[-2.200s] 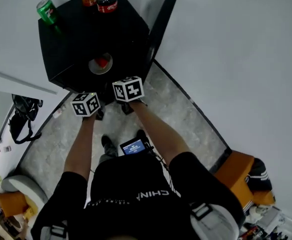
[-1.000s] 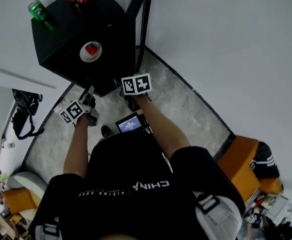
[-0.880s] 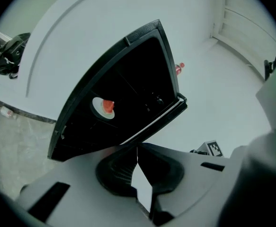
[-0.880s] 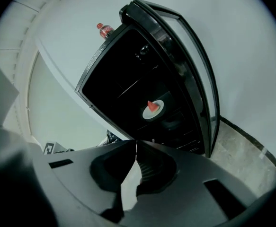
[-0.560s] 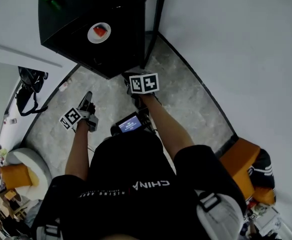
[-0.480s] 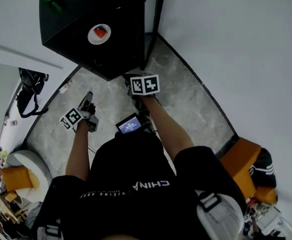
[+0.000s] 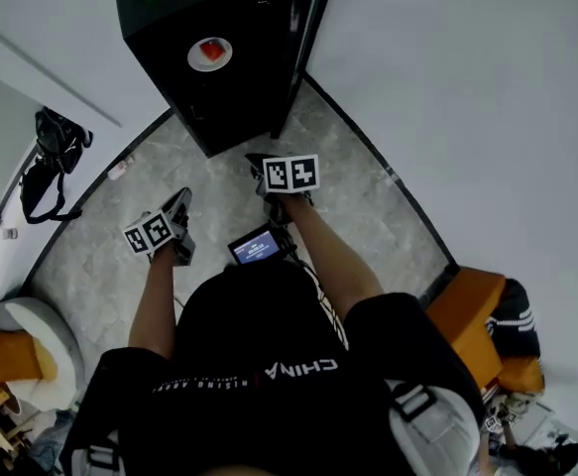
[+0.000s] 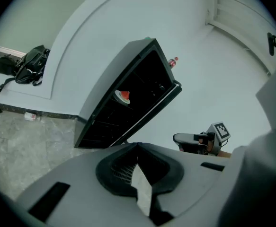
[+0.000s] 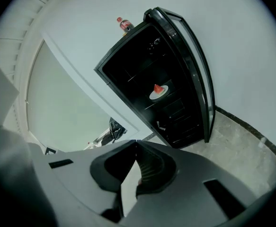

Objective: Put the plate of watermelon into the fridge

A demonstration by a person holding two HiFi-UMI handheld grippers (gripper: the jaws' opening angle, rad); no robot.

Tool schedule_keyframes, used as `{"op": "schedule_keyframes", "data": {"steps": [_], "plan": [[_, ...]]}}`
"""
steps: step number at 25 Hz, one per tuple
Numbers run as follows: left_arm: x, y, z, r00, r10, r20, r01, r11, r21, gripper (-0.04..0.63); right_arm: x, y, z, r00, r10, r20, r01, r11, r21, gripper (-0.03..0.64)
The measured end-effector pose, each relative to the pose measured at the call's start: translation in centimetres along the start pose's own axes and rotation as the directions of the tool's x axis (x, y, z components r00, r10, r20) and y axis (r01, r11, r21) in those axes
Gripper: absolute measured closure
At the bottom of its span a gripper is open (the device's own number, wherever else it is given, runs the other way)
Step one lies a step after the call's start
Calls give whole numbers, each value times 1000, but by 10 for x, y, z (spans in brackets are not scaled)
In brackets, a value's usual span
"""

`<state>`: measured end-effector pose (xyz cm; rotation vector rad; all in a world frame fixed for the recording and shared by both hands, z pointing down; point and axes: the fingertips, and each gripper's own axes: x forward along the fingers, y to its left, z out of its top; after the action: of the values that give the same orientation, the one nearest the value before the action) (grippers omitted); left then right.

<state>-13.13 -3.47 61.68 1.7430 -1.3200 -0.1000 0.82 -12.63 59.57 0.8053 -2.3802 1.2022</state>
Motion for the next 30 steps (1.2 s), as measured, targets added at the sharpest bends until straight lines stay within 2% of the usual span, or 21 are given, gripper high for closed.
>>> {"op": "schedule_keyframes", "data": {"steps": [5,10,15,18,23,26,30], "plan": [[-36,23,-23,1000,-10,14,10,1000,-22,583,-9,17,-46,998,-55,9,55,999,0,601],[-58,17,-61,997,-74,-20,72,995,-69,583,-46,21,-72,991,-118,67,113,991,65,601],[-61,1,-81,995,-97,-17,96,992,-85,583,-75,21,-89,984,-167,57,166,986,26,601],[-60,-10,-81,992,-129,0,129,989,-76,583,-75,27,-90,985,-162,52,163,987,-6,601],[-56,-52,-72,972,-226,64,230,972,-57,583,-91,30,-82,985,-157,72,163,983,-87,601],[-47,-68,-68,973,-212,91,216,976,-38,583,-96,25,-77,990,-115,75,124,984,-127,601],[-37,-78,-86,985,-164,53,164,986,4,583,-105,5,-74,992,-97,74,105,988,-115,601]]}}
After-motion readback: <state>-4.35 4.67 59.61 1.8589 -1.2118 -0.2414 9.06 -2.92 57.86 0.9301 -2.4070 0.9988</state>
